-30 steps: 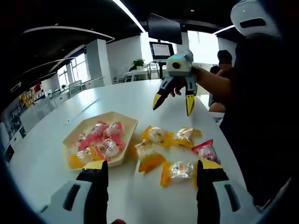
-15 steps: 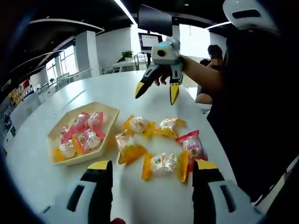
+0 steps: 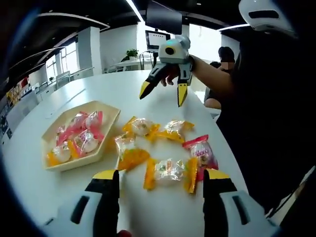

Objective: Pick up the marshmallows scattered on the table and place them into the bowl on the table

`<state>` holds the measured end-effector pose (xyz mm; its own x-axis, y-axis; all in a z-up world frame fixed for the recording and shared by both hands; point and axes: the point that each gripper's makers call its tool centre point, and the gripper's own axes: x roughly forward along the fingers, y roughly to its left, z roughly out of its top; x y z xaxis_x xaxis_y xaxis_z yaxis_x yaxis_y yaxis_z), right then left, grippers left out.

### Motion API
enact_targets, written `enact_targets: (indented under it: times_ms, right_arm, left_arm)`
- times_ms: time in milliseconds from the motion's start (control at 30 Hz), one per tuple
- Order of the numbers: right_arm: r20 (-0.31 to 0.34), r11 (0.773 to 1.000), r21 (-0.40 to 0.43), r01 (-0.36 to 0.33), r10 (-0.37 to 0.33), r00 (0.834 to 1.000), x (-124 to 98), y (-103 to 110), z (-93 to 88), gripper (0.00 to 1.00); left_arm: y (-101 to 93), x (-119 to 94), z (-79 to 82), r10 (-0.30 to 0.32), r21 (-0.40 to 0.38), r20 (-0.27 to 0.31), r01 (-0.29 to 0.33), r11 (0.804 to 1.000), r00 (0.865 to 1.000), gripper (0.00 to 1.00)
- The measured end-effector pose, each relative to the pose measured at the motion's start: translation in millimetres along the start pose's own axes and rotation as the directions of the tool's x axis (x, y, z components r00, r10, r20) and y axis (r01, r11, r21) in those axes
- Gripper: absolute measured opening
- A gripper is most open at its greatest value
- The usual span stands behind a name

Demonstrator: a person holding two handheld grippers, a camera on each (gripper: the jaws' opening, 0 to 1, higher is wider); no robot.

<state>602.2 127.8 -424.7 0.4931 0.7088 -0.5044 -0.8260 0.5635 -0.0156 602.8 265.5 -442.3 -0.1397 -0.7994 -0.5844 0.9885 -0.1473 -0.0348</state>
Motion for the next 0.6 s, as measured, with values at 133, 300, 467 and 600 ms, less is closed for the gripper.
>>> enact_targets:
  times_ms: [133, 300, 467, 600]
  right_arm:
    - [0.009, 1.0, 0.0, 0.008, -0.008, 1.0, -2.0, -2.1, 1.8, 0.57]
    - [0.004, 1.0, -0.004, 0.002, -0.002, 1.0, -1.9, -0.8, 0.9, 0.57]
    - [0.0, 1.0, 0.0, 0.003, -0.003, 1.0, -2.3, -1.2, -0.5, 0.57]
    - [-0.004, 1.0, -0.001, 0.003, -0.003, 1.0, -3.0, -1.1, -1.3, 0.57]
  left_arm:
    - [-0.6, 2.2, 1.4, -0.01, -0.013, 0.007, 0.01, 1.0, 1.0, 0.67]
    - [-0.3, 5.0, -0.7, -0.011, -0.012, -0.006, 0.011, 1.0, 1.0, 0.63]
    - [1.9, 6.7, -4.2, 0.003, -0.015, -0.022, -0.004, 1.0, 1.0, 0.6]
    - [1.5, 5.7, -3.1, 0.004, -0.006, -0.02, -0.004, 1.0, 1.0, 0.58]
